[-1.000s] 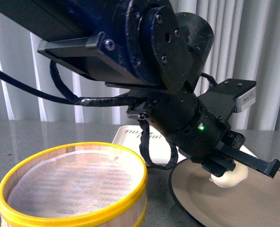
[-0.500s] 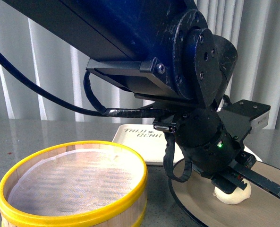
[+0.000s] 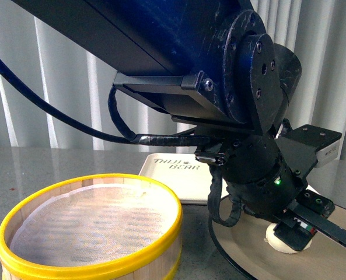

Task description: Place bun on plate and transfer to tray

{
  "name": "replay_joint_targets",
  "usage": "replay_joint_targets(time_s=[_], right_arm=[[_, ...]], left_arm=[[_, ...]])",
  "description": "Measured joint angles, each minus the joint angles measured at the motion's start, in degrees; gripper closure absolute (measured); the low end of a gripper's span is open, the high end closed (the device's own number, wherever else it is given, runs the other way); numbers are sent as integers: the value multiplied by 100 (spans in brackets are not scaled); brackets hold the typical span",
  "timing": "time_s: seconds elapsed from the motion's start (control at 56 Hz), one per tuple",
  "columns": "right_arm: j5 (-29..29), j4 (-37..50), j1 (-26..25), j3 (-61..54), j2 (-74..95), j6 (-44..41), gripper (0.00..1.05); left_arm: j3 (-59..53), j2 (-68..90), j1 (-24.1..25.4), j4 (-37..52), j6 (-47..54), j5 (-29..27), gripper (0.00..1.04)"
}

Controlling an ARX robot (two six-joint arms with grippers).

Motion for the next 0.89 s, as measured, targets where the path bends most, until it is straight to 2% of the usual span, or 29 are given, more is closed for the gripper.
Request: replay_joint_targets(time_s=[0.125, 0.286, 0.393, 0.571, 0.679, 0.768, 0.893], right_arm=[[0, 0, 0, 0, 0, 0, 9], [0, 0, 0, 0, 0, 0, 9], [0, 0, 0, 0, 0, 0, 9], [0, 0, 0, 0, 0, 0, 9], [2, 0, 0, 0, 0, 2, 9], [0, 0, 0, 0, 0, 0, 9], [0, 0, 0, 0, 0, 0, 9]], left_arm=[[0, 0, -11, 20, -96, 44, 49], [2, -22, 9, 48, -243, 98, 18], [7, -72, 61, 94, -308, 140, 5], [153, -282, 299, 284, -699, 319, 7], [175, -520, 632, 551, -1187, 205, 7], [170, -649, 957, 737, -1740, -227, 7], [39, -769, 1534, 691, -2605, -1349, 7]])
